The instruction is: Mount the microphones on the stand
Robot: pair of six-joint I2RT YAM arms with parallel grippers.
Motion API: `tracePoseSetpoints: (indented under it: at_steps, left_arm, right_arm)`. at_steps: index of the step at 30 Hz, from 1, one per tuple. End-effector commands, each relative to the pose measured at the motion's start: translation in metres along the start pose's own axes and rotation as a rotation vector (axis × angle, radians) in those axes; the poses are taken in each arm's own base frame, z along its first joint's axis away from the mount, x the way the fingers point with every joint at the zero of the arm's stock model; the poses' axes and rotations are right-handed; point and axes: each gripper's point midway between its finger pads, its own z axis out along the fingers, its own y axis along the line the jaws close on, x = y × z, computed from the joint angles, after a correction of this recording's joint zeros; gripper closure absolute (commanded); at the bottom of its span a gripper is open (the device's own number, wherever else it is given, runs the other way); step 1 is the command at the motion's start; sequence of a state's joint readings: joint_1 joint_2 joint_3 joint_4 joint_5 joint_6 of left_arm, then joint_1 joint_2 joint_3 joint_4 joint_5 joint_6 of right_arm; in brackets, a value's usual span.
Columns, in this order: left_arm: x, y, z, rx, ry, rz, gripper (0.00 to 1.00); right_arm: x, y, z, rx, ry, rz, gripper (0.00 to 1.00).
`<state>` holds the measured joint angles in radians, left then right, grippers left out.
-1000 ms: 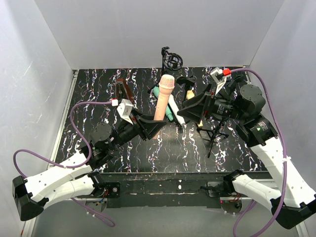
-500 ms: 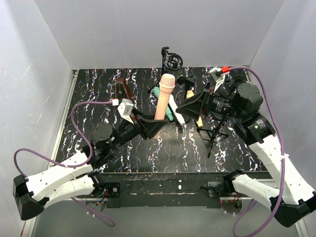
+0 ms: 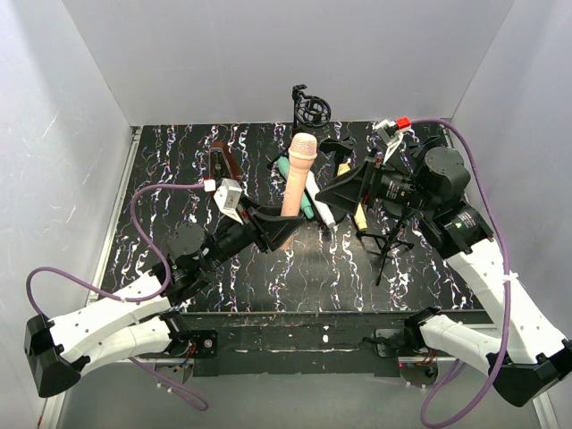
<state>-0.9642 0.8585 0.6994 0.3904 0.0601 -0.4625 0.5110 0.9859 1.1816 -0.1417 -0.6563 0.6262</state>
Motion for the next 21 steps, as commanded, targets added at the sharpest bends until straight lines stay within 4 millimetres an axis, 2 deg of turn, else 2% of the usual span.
tracePoseSetpoints:
  at_steps: [1, 13, 21]
  left_arm:
    - [-0.007, 0.0, 0.0, -0.001, -0.038, -0.005, 1.0]
    - [-0.007, 0.001, 0.004, -0.002, -0.041, 0.002, 1.0]
    - [-0.006, 0.0, 0.017, 0.005, -0.037, -0.005, 1.0]
  right_arm:
    - [-0.019, 0.014, 0.001, -0.042, -0.058, -0.064, 0.11]
    - [-0.026, 0.017, 0.008, -0.077, -0.034, -0.117, 0.1]
    - [-0.029, 0.025, 0.022, -0.158, -0.003, -0.126, 0.11]
